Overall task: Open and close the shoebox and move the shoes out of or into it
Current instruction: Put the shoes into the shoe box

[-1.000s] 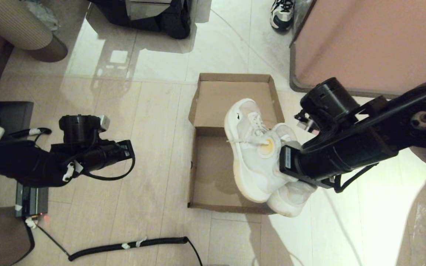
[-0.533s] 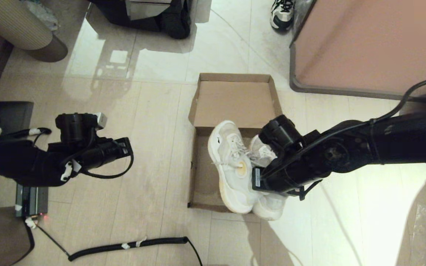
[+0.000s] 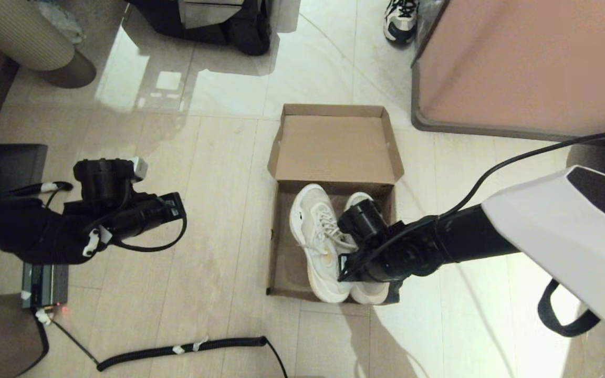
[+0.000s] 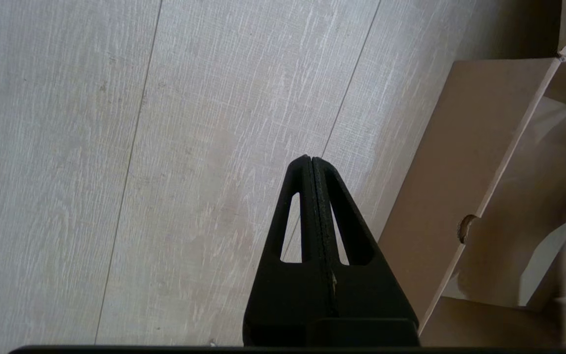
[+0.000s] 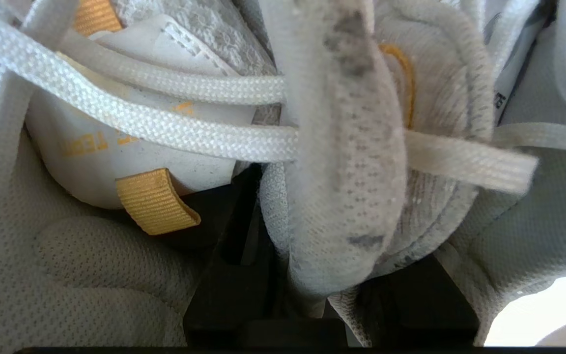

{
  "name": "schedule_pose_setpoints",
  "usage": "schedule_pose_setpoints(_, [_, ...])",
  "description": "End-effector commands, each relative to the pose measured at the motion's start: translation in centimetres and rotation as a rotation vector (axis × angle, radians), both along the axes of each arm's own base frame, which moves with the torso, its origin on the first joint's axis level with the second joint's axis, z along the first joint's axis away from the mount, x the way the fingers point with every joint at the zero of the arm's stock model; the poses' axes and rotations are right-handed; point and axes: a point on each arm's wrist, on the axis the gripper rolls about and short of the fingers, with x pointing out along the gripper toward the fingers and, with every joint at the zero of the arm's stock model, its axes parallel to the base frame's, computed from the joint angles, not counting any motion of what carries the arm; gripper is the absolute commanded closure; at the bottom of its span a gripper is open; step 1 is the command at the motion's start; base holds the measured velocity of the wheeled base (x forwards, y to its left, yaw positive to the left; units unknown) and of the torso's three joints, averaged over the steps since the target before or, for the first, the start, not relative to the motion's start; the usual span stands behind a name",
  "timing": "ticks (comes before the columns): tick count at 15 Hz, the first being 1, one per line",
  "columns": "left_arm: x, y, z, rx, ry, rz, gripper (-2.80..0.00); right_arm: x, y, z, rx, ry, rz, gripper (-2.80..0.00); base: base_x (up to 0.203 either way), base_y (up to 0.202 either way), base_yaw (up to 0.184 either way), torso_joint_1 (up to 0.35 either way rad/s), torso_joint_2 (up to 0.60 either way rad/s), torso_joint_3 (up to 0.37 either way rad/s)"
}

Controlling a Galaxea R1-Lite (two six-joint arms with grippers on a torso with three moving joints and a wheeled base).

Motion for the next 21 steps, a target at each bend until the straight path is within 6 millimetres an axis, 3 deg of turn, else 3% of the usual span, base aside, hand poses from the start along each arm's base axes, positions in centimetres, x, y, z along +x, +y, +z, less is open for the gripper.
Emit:
schedule_pose_setpoints(1, [0.0,0.0,0.1,-0.002,-0.004,0.0,0.0,0.7,0.7,-3.0,-0.03,0.026,-0.007,0.0,0.0,0.0,0.0,0.0,0.0,0.0])
schedule_pose_setpoints(6, [0.0,0.0,0.1,-0.013,-0.007,0.006,0.0,2.8,2.4,-5.3,0.001,-0.077,-0.042,0.0,0.0,0.0,0.0,0.0,0.0,0.0])
schedule_pose_setpoints(15, [-0.3,0.0,0.9,-0.023,-0.025,0.024,0.0,4.0,3.2,-6.2,-0.007,-0.12,-0.074,0.0,0.0,0.0,0.0,0.0,0.0,0.0])
schedule_pose_setpoints(16, [-0.4,-0.1,1.0,-0.024,-0.028,0.02,0.0,4.0,3.2,-6.1,-0.005,-0.121,-0.073,-2.8,0.0,0.0,0.0,0.0,0.0,0.0])
schedule_pose_setpoints(21, [-0.5,-0.4,1.3,-0.025,-0.035,0.011,0.0,3.9,3.0,-5.7,-0.005,-0.12,-0.078,-2.8,0.0,0.0,0.0,0.0,0.0,0.0])
